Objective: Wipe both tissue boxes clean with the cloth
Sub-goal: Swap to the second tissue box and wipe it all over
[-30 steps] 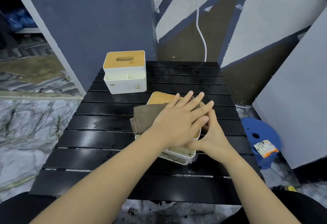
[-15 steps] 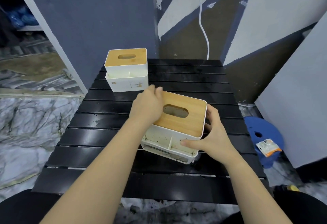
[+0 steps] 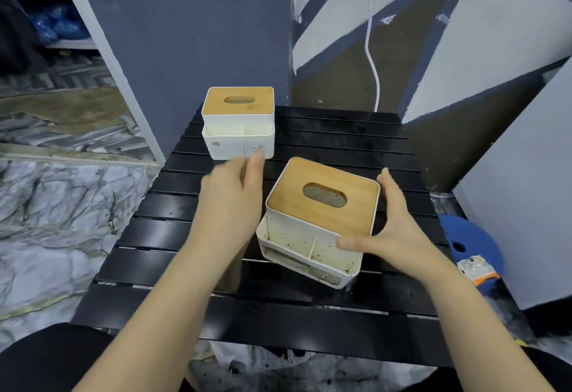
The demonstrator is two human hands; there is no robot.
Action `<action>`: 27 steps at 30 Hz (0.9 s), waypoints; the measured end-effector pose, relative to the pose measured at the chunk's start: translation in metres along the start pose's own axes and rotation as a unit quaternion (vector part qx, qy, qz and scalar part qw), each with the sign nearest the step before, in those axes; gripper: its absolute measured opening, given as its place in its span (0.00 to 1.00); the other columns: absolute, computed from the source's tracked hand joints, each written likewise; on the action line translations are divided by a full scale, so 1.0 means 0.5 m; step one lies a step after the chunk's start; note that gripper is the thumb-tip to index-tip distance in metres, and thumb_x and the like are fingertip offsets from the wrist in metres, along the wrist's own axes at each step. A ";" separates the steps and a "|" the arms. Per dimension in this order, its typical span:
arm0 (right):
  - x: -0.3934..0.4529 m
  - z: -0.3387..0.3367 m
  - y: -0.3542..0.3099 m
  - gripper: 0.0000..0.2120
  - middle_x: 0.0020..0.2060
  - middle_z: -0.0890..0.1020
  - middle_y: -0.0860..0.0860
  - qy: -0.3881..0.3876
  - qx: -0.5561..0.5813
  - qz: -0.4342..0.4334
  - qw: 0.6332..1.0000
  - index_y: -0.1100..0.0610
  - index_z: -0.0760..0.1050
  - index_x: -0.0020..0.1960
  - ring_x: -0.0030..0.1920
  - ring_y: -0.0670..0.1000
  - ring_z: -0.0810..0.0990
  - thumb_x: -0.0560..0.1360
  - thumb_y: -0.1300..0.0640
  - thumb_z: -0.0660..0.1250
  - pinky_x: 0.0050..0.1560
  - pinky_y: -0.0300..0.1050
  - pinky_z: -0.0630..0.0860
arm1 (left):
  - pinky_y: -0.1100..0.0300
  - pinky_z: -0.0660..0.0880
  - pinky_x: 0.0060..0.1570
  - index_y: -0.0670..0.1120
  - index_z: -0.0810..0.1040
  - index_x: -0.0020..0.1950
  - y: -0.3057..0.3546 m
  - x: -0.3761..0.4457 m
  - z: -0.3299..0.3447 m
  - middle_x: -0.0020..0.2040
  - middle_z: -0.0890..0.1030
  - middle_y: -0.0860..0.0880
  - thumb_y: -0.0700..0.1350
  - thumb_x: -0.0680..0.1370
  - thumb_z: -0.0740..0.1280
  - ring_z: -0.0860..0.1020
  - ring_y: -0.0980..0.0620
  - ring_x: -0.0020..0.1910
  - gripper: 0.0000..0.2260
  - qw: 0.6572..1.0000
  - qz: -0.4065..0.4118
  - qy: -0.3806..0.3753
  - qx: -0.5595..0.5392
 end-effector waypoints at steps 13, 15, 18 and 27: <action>0.157 0.043 -0.125 0.22 0.57 0.82 0.51 -0.040 -0.352 -0.022 0.935 0.54 0.76 0.64 0.53 0.54 0.80 0.76 0.43 0.72 0.57 0.54 0.79 | 0.45 0.64 0.72 0.55 0.51 0.83 -0.005 0.044 0.140 0.84 0.52 0.51 0.57 0.86 0.49 0.64 0.46 0.78 0.25 0.965 0.022 -0.194 0.175; 0.162 0.043 -0.133 0.22 0.56 0.82 0.49 -0.030 -0.348 -0.016 0.937 0.52 0.78 0.62 0.53 0.53 0.80 0.74 0.41 0.74 0.55 0.51 0.78 | 0.46 0.61 0.75 0.58 0.59 0.81 -0.010 0.049 0.127 0.82 0.59 0.53 0.56 0.86 0.53 0.62 0.48 0.79 0.22 0.983 -0.012 -0.170 0.064; 0.137 0.046 -0.133 0.23 0.55 0.81 0.47 0.010 -0.339 -0.024 0.941 0.51 0.76 0.63 0.55 0.52 0.79 0.74 0.40 0.74 0.54 0.49 0.76 | 0.56 0.61 0.71 0.62 0.70 0.74 -0.015 0.052 0.107 0.79 0.66 0.56 0.55 0.86 0.57 0.64 0.52 0.77 0.17 0.986 -0.034 -0.150 -0.060; 0.020 0.085 -0.087 0.16 0.46 0.80 0.45 0.168 0.070 -0.142 0.973 0.51 0.69 0.54 0.46 0.45 0.80 0.75 0.60 0.75 0.44 0.40 0.77 | 0.56 0.60 0.77 0.59 0.63 0.80 0.104 0.043 0.035 0.79 0.66 0.59 0.51 0.85 0.59 0.61 0.60 0.78 0.22 0.946 0.234 -0.219 0.056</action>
Point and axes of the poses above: each hand's wrist, its own x-axis towards the middle knuckle, its own z-axis out of the palm, y = z × x, the point moved 1 cm from there along x, towards the middle knuckle
